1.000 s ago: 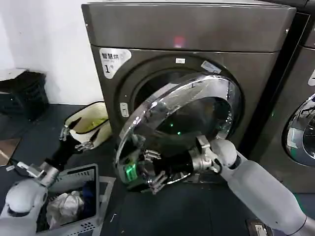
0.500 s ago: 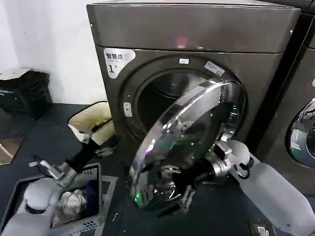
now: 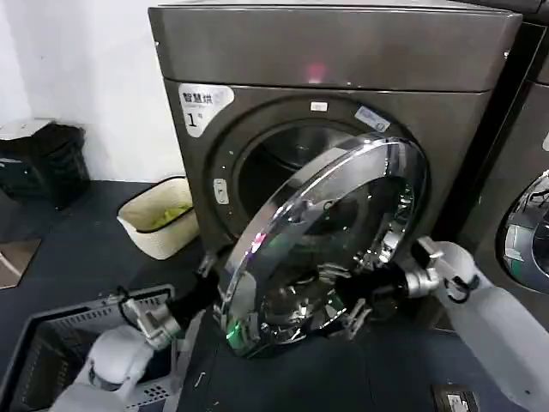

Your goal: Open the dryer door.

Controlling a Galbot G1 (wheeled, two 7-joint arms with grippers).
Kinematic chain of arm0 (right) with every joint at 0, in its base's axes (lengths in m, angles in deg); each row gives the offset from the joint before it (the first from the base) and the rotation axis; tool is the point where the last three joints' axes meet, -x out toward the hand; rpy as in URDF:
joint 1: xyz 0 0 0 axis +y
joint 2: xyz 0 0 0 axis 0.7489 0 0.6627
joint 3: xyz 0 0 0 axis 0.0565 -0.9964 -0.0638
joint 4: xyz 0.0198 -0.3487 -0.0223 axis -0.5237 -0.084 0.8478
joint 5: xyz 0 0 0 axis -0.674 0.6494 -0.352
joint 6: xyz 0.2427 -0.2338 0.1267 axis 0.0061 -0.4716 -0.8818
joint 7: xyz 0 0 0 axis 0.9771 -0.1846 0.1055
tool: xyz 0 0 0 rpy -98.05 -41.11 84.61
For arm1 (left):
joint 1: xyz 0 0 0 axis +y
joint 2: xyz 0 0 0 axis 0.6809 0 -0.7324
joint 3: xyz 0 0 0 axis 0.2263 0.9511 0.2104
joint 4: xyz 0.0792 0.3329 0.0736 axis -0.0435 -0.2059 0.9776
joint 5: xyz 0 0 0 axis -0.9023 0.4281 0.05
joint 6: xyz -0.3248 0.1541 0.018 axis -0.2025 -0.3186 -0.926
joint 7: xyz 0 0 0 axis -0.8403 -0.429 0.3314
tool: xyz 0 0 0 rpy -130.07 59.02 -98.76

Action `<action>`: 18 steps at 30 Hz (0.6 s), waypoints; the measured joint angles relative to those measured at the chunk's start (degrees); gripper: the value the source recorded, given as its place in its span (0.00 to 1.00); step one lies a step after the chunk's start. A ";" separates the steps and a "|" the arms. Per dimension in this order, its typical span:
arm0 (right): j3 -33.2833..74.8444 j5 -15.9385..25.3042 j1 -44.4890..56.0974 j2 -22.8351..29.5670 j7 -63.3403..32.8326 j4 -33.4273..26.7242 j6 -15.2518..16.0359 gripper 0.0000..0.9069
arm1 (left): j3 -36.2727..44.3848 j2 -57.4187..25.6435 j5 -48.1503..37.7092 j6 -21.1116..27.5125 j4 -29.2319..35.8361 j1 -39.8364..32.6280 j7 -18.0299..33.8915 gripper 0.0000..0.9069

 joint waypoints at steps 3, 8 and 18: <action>6.09 -1.14 6.09 -3.49 0.01 1.50 -0.62 1.00 | 1.17 0.48 -0.03 -0.15 0.64 -0.07 0.10 1.00; 19.22 -2.51 19.28 -8.13 -0.05 4.79 -2.50 1.00 | 3.37 1.18 0.08 -0.70 0.69 -0.66 0.20 1.00; 51.45 -3.87 49.61 -5.18 -0.52 9.05 -6.72 1.00 | 9.35 3.40 0.23 -1.31 -1.43 -4.08 0.43 1.00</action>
